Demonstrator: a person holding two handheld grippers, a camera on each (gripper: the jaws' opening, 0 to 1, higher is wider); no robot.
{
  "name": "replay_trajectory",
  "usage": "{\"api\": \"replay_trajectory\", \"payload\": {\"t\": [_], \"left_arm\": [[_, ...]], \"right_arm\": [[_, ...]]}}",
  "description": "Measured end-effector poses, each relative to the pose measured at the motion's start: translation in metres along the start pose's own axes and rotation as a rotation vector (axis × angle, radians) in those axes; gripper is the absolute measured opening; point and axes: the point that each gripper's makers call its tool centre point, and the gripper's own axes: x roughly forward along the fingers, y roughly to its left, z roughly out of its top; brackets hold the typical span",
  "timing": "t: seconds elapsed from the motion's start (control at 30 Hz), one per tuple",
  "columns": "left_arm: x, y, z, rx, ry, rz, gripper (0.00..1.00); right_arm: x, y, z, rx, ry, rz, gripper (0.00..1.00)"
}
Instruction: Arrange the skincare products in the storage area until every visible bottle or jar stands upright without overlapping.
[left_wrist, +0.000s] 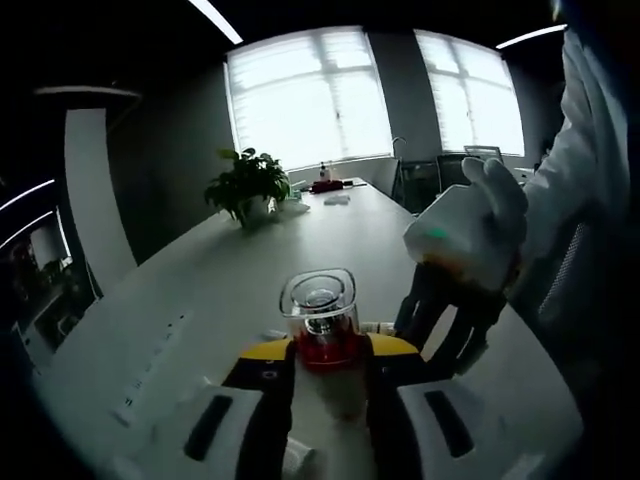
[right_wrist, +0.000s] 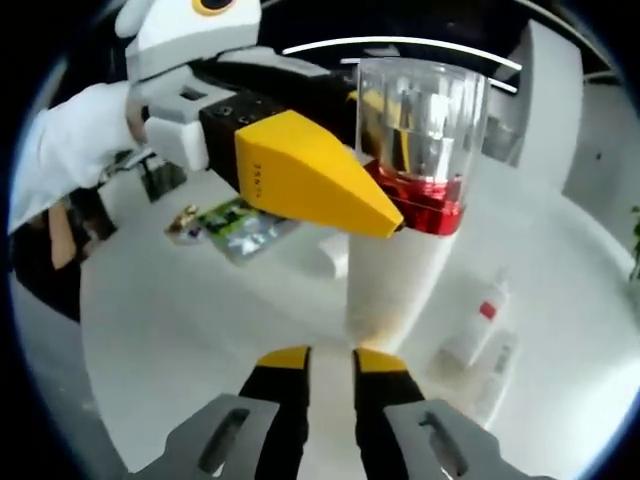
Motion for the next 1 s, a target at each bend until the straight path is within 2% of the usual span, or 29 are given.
{"api": "replay_trajectory", "payload": {"t": [0.1,0.33,0.5,0.57,0.63,0.77,0.83,0.93,1.0], "left_arm": [[-0.003,0.006,0.002,-0.007,-0.012,0.016,0.33],[-0.011,0.008,0.000,-0.018,0.001,0.039,0.35],[-0.014,0.004,-0.001,-0.058,0.019,0.060,0.32],[-0.015,0.004,-0.002,-0.070,0.024,0.076,0.33],[-0.016,0.002,-0.003,-0.097,0.026,0.072,0.29],[-0.020,-0.001,-0.007,-0.106,0.040,0.083,0.24],[-0.022,-0.004,-0.009,-0.122,0.047,0.082,0.17],[-0.028,0.001,-0.015,-0.110,0.064,0.128,0.03],[-0.032,0.003,-0.020,-0.159,0.065,0.156,0.03]], "right_arm": [[-0.001,-0.001,0.001,-0.010,0.002,-0.002,0.12],[-0.003,-0.003,0.004,-0.008,-0.013,0.005,0.15],[-0.002,-0.004,0.004,-0.029,0.002,0.024,0.11],[-0.001,-0.003,0.005,-0.030,0.000,0.034,0.06],[-0.003,-0.001,0.005,-0.029,-0.001,0.047,0.00],[-0.009,0.002,0.006,-0.024,-0.004,0.052,0.00],[-0.011,0.003,0.006,-0.016,-0.003,0.056,0.00],[-0.013,0.007,0.004,0.000,0.003,0.072,0.00],[-0.014,0.009,0.004,0.007,0.003,0.080,0.00]]}}
